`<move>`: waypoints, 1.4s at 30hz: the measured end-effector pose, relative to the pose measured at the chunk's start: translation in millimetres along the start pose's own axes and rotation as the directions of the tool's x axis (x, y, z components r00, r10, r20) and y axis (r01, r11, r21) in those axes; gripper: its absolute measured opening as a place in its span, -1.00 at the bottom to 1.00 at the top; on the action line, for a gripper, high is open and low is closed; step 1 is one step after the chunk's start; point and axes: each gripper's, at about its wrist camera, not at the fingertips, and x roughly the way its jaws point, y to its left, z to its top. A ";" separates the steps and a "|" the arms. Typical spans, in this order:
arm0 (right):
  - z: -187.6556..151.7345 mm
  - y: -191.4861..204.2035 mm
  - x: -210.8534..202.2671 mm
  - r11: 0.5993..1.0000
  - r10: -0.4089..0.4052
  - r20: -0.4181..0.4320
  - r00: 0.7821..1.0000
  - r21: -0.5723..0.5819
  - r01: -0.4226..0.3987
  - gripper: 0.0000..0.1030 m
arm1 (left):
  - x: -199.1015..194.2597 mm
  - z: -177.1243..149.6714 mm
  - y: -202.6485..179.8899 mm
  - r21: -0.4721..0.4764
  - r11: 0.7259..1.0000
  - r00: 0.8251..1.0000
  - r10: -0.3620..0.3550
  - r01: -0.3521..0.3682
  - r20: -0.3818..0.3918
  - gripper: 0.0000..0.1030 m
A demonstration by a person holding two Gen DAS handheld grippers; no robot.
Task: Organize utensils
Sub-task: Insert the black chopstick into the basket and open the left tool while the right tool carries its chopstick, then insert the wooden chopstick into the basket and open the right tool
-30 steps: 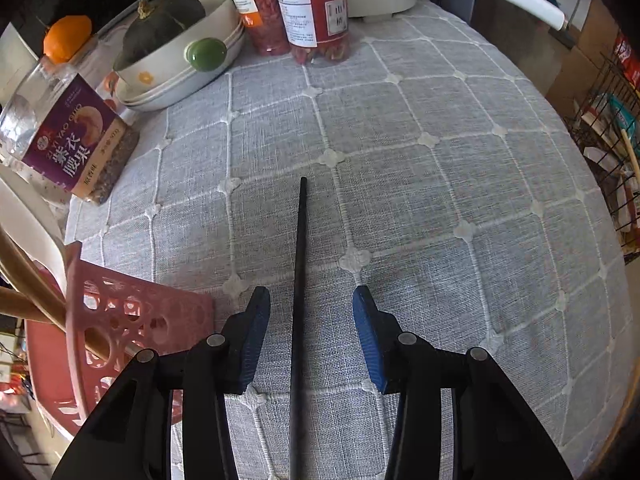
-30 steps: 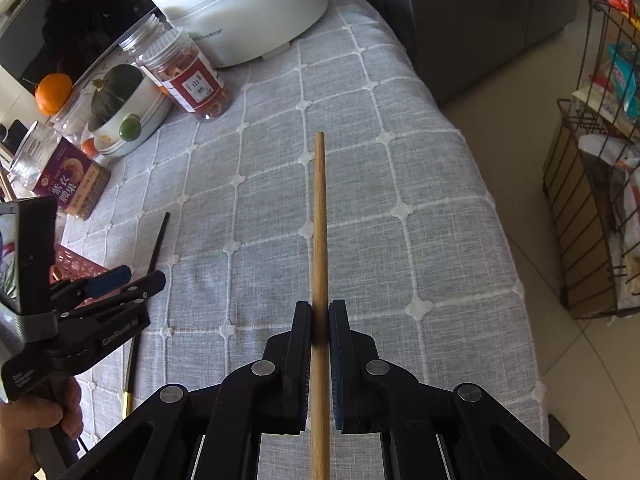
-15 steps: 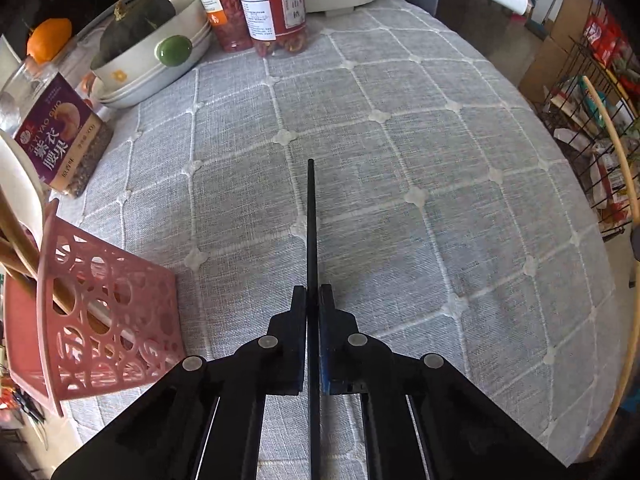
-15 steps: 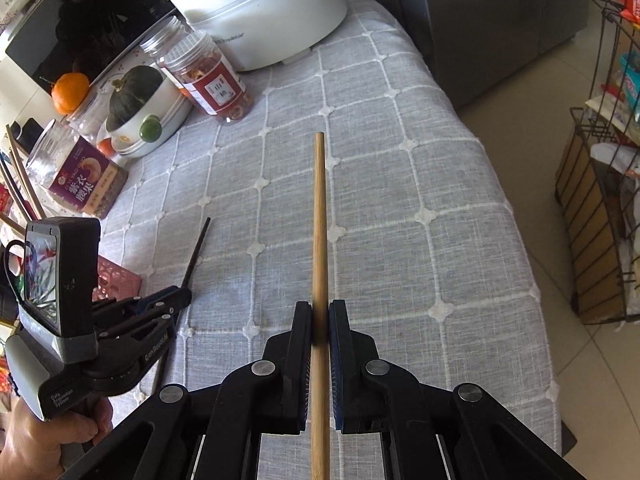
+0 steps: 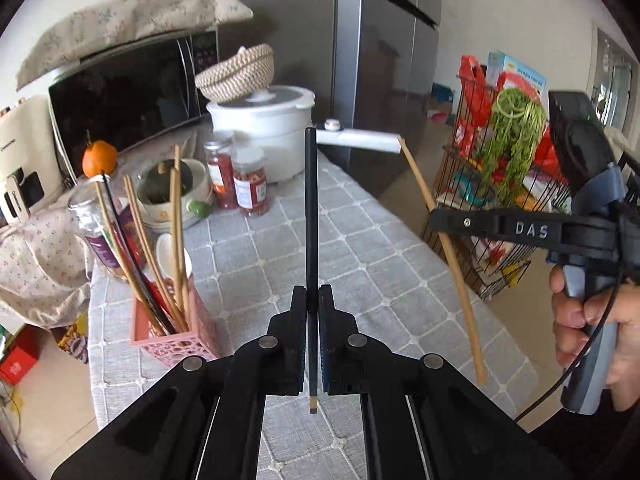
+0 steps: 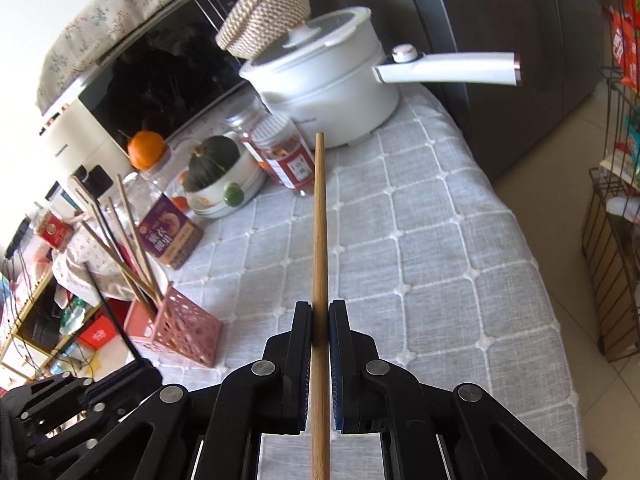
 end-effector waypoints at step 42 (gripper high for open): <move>-0.8 186.8 53.4 0.981 0.118 0.385 0.915 -0.189 -0.047 -0.89 | 12.0 -16.6 196.3 -0.381 0.891 0.968 0.247 -0.246 -0.047 0.12</move>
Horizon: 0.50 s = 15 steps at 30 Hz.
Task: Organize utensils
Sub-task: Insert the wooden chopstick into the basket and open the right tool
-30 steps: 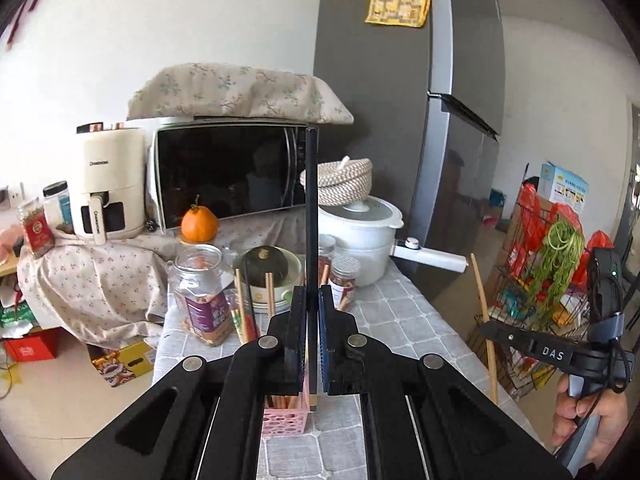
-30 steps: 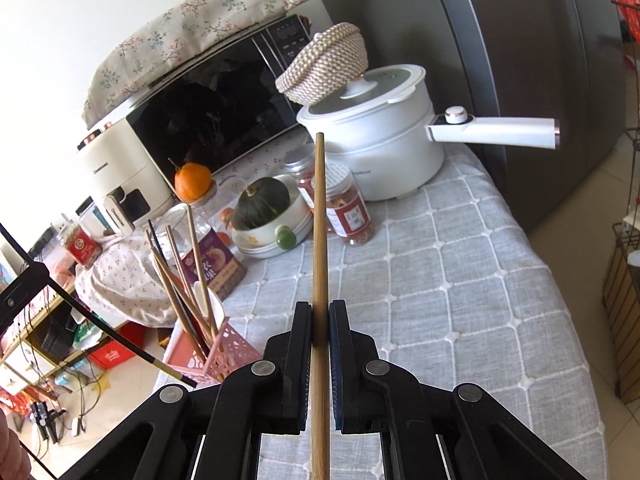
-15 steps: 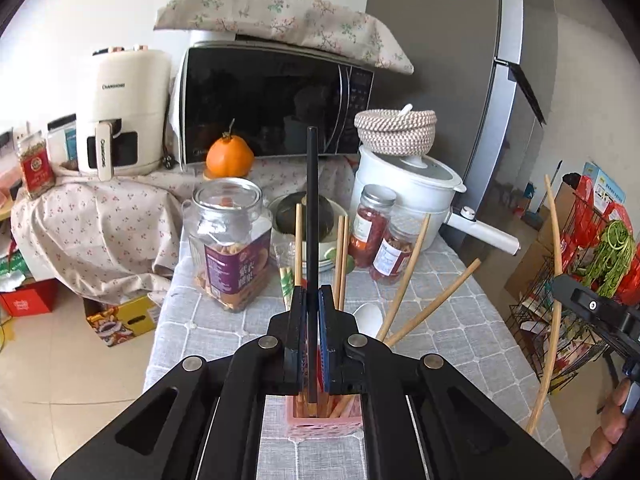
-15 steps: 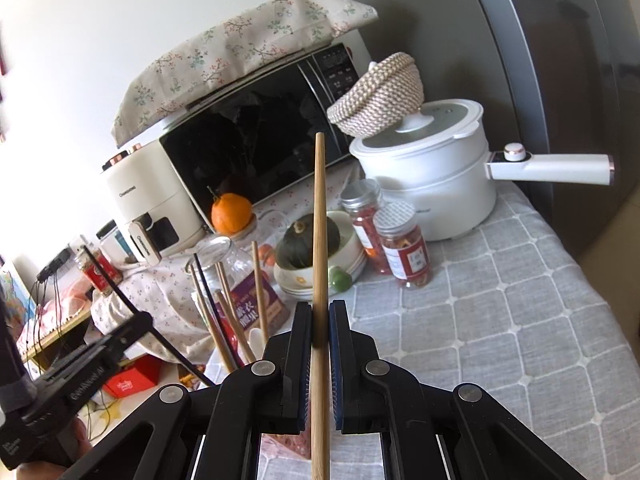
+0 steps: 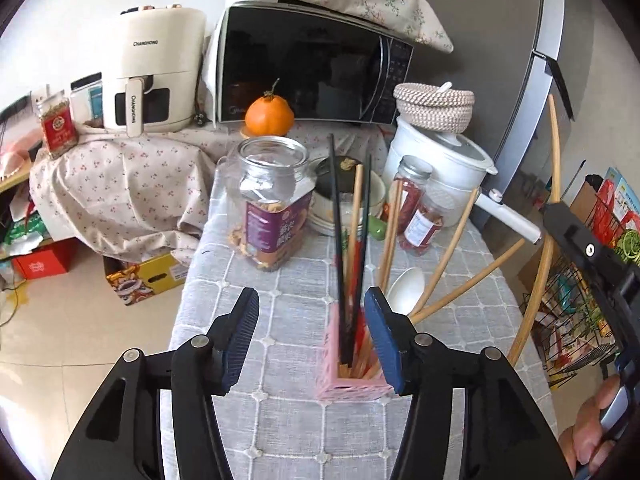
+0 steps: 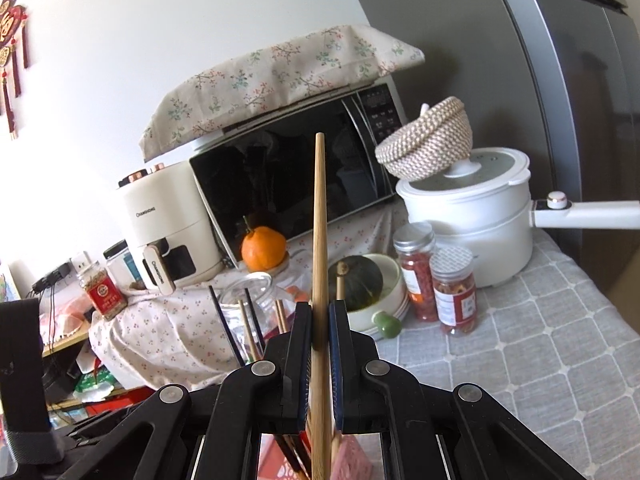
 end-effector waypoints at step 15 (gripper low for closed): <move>-39.7 58.7 60.5 0.972 -0.143 0.205 0.968 -0.154 0.177 -0.89 | 9.6 -10.4 54.1 -0.050 0.998 0.994 0.020 -0.025 -0.106 0.12</move>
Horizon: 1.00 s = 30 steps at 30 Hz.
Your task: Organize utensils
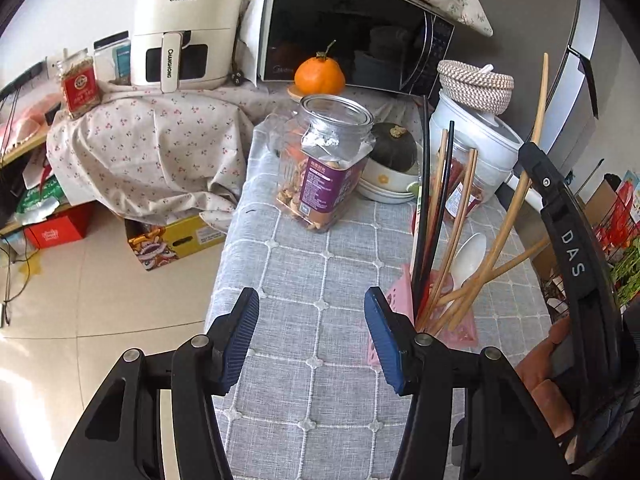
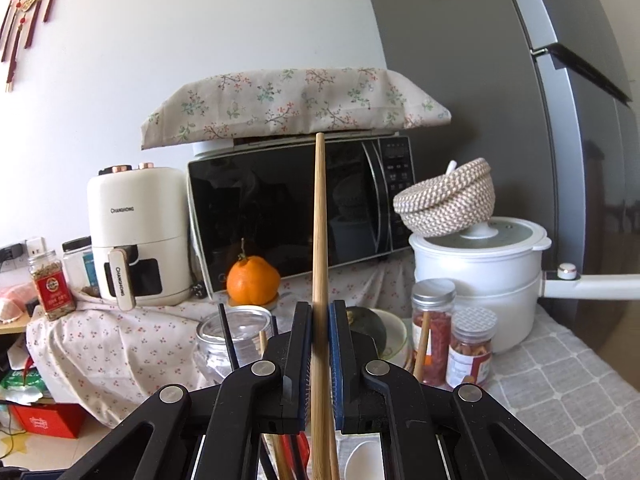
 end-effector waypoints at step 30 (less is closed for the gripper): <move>32.9 -97.8 -86.8 0.994 -0.028 -0.253 0.967 0.100 0.054 0.35 | -43.5 -32.6 -54.1 0.063 0.998 0.998 0.026 -0.030 0.064 0.73</move>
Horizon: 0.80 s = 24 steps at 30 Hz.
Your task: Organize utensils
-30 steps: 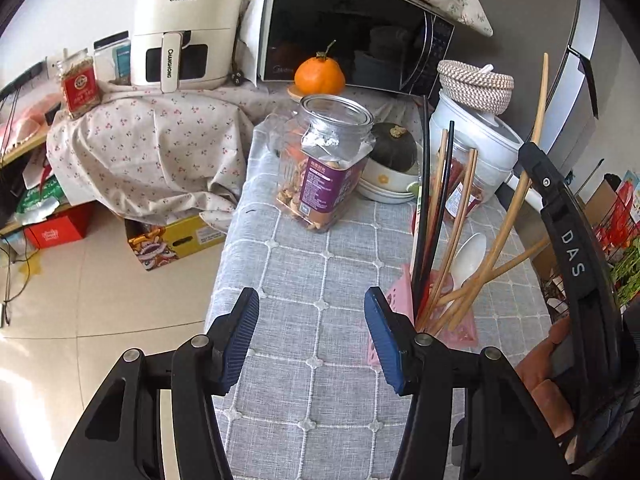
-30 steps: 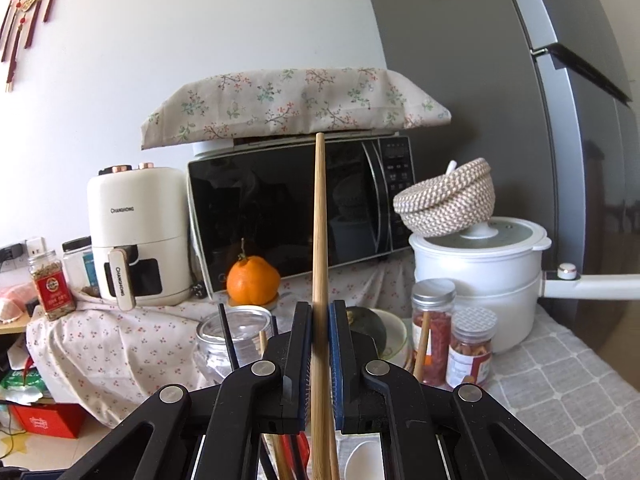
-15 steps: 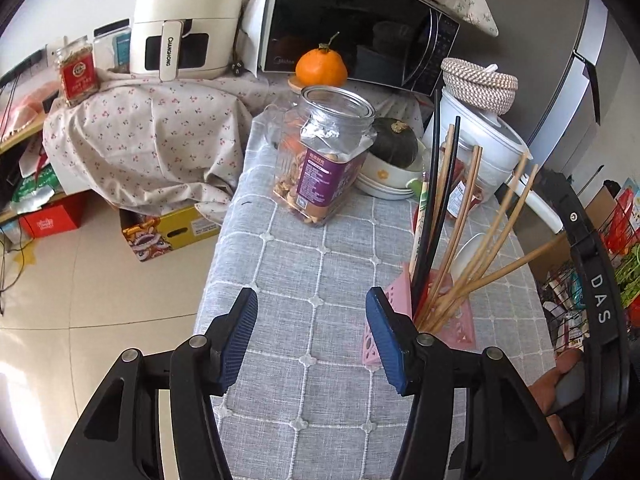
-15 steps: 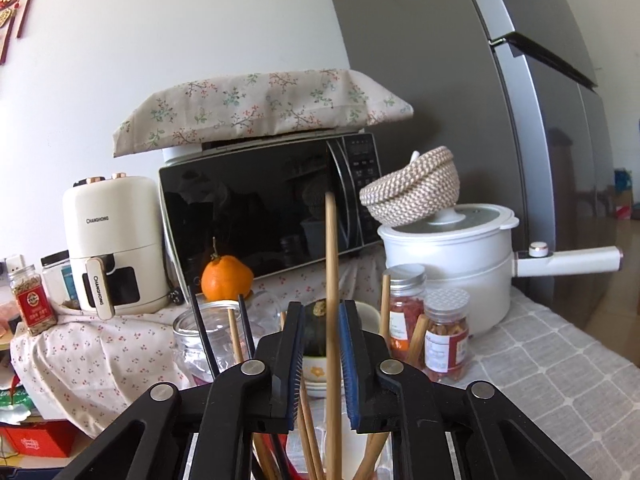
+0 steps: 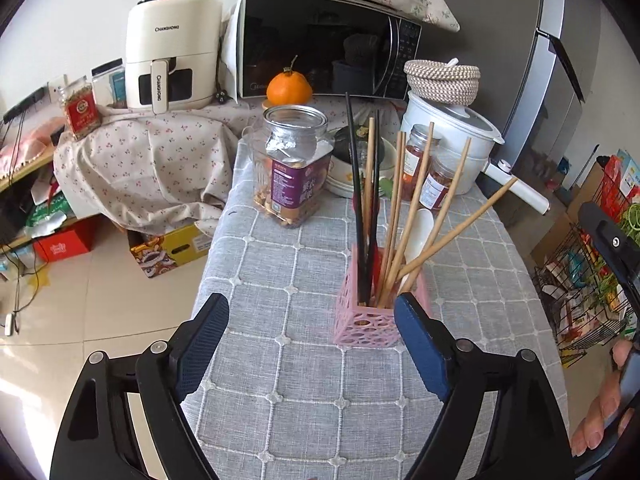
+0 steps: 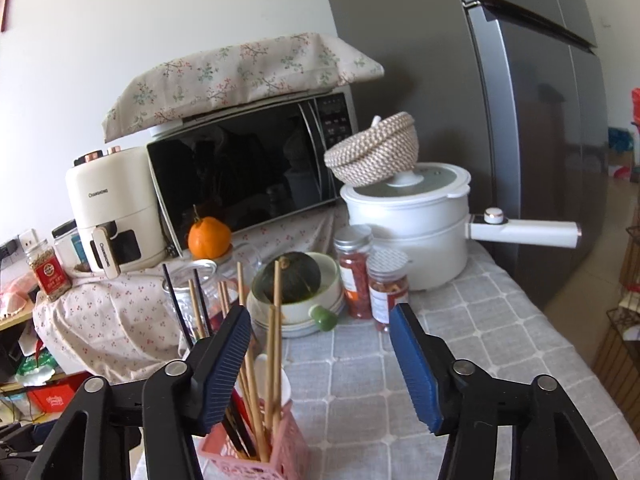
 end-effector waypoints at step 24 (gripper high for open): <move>-20.6 -63.0 -43.4 0.982 -0.161 -0.285 0.945 -0.142 0.125 0.97 | -50.6 -38.7 -79.5 0.147 0.989 0.996 0.022 -0.034 0.083 1.00</move>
